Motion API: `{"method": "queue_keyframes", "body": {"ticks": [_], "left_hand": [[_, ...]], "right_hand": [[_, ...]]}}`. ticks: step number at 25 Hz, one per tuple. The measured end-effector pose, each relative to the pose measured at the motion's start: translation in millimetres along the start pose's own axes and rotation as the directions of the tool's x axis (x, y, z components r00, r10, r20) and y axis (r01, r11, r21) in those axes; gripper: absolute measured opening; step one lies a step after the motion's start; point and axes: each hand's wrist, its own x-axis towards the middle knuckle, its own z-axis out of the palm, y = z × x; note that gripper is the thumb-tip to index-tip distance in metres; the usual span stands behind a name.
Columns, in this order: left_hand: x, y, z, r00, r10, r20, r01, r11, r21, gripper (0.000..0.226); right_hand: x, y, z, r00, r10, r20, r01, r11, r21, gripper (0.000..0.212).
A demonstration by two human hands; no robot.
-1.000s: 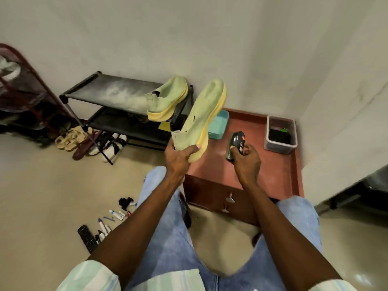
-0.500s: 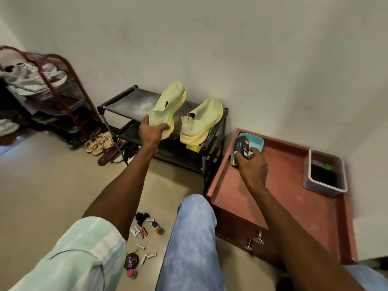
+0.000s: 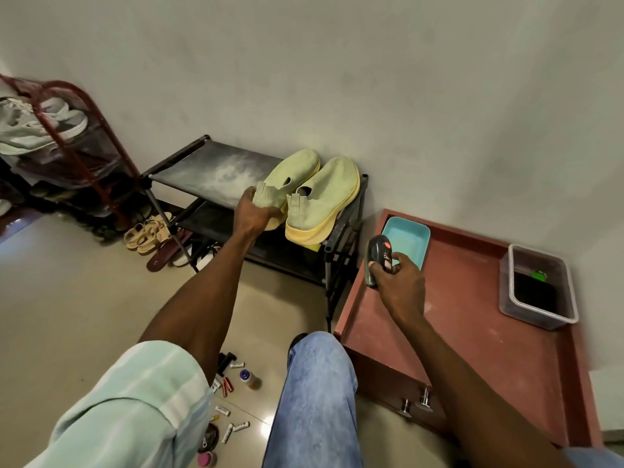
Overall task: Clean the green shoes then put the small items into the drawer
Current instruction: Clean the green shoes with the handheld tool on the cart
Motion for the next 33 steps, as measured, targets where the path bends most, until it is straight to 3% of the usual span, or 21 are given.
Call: {"method": "queue_keyframes", "body": {"ticks": [2,4,6,8,10,11,13,15,19,25,33], "left_hand": [[3,-2,-6,0.994,-0.016,0.112,0.026,0.996,-0.082,0.077],[-1,0,-11,0.995,-0.044,0.094,0.06,0.983,-0.176,0.084],[-21,9,-7,0.989,-0.056,-0.136,0.019,0.964,-0.264,0.079],[-58,21,7,0.917,-0.051,-0.395,-0.084,0.945,-0.315,0.068],[-104,28,34,0.853,0.049,-0.52,-0.22,0.937,-0.272,0.052],[-127,27,51,0.844,0.138,-0.519,-0.292,0.929,-0.229,0.045],[-168,19,90,0.865,0.303,-0.4,-0.391,0.906,-0.159,0.037],[-188,3,126,0.91,0.362,-0.204,-0.387,0.916,-0.1,0.028],[-166,-16,169,0.971,0.238,0.035,-0.239,0.97,0.046,0.018],[-112,-13,200,0.983,0.108,0.151,-0.13,0.98,0.149,0.008],[-83,-12,207,0.985,0.005,0.173,-0.036,0.983,0.177,0.009]], "right_hand": [[-5,4,5,1.0,0.011,0.014,-0.011,1.0,-0.009,0.032],[-12,9,6,0.999,0.036,0.027,-0.036,0.999,0.007,0.035],[-19,16,2,0.998,0.065,0.018,-0.066,0.998,0.008,0.036],[-25,24,-4,0.996,0.092,0.006,-0.092,0.996,0.009,0.033],[-31,28,-12,0.993,0.121,0.009,-0.121,0.993,0.004,0.031],[-34,30,-15,0.991,0.134,0.01,-0.134,0.991,-0.003,0.032],[-34,39,-23,0.986,0.167,-0.005,-0.167,0.985,-0.045,0.037],[-29,51,-31,0.977,0.208,-0.033,-0.211,0.973,-0.094,0.04],[-4,68,-42,0.971,0.221,-0.097,-0.234,0.96,-0.153,0.04],[75,67,-14,0.983,0.141,-0.116,-0.168,0.947,-0.274,0.05],[146,64,46,0.994,0.108,0.022,-0.087,0.894,-0.439,0.051]]}}
